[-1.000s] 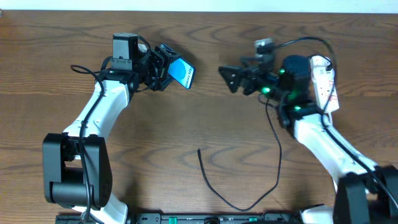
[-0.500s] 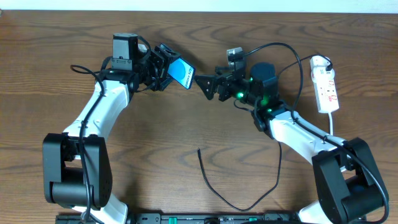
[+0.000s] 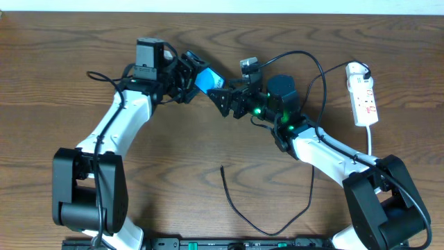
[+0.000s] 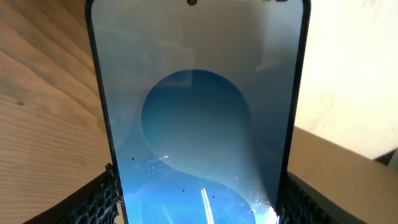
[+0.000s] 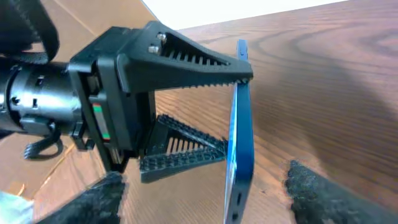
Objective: Plug charger to phone and switch on socket
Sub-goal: 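Close the right gripper on the phone's edge beside the left gripper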
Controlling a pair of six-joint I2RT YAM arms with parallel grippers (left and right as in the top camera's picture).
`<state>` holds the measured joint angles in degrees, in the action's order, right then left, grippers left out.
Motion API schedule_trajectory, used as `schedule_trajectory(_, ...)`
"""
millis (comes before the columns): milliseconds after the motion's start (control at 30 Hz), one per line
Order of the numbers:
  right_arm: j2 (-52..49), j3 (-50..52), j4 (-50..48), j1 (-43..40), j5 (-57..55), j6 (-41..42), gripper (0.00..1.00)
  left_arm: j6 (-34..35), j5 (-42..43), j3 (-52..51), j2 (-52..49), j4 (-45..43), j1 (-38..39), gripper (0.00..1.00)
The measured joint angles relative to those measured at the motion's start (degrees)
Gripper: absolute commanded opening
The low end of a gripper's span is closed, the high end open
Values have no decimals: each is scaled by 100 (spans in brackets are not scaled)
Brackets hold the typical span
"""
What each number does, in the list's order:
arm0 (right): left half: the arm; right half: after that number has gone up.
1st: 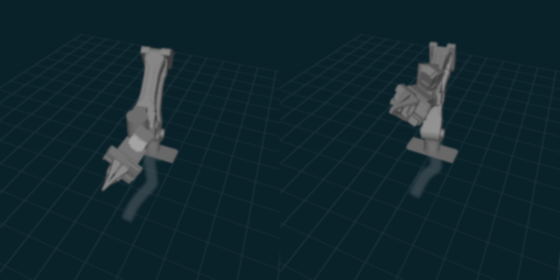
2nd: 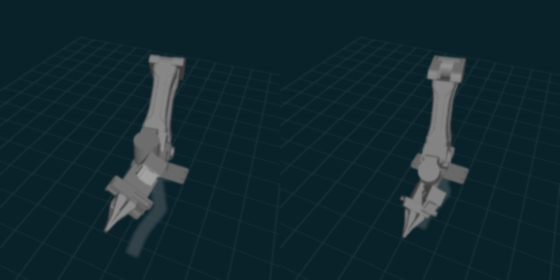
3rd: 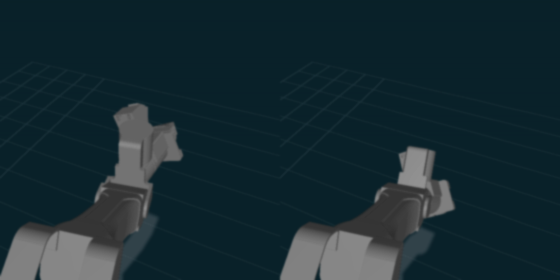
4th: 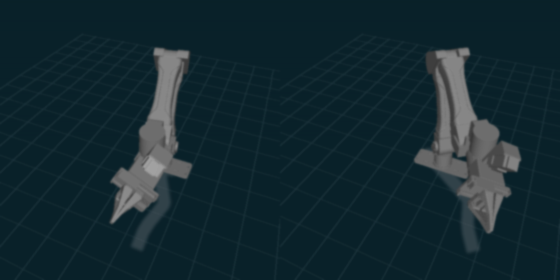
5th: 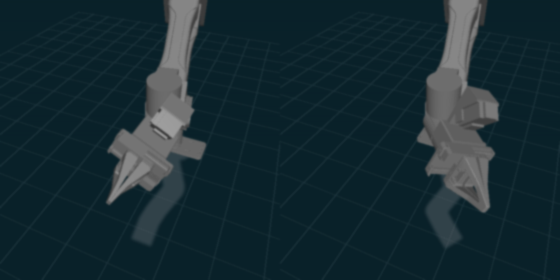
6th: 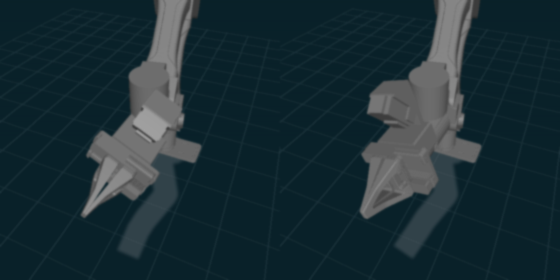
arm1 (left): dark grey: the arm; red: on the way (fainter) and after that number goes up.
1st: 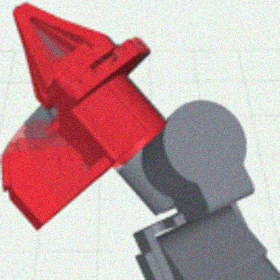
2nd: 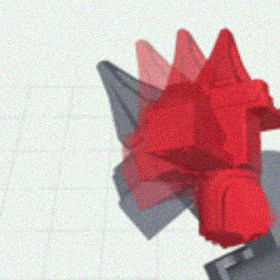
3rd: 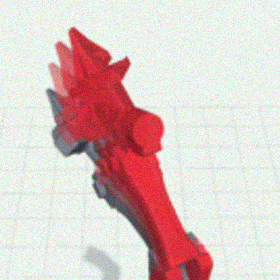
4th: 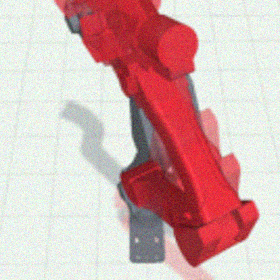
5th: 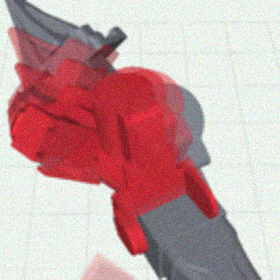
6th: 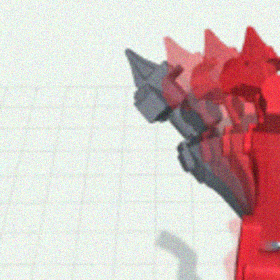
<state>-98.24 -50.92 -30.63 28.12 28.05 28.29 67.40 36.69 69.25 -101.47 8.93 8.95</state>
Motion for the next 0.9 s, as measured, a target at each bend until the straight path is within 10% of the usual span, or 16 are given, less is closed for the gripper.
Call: schedule_trajectory(900, 0, 0, 337, 0, -476, -2, 50, 400, -44, 0, 0, -385, 492, 8)
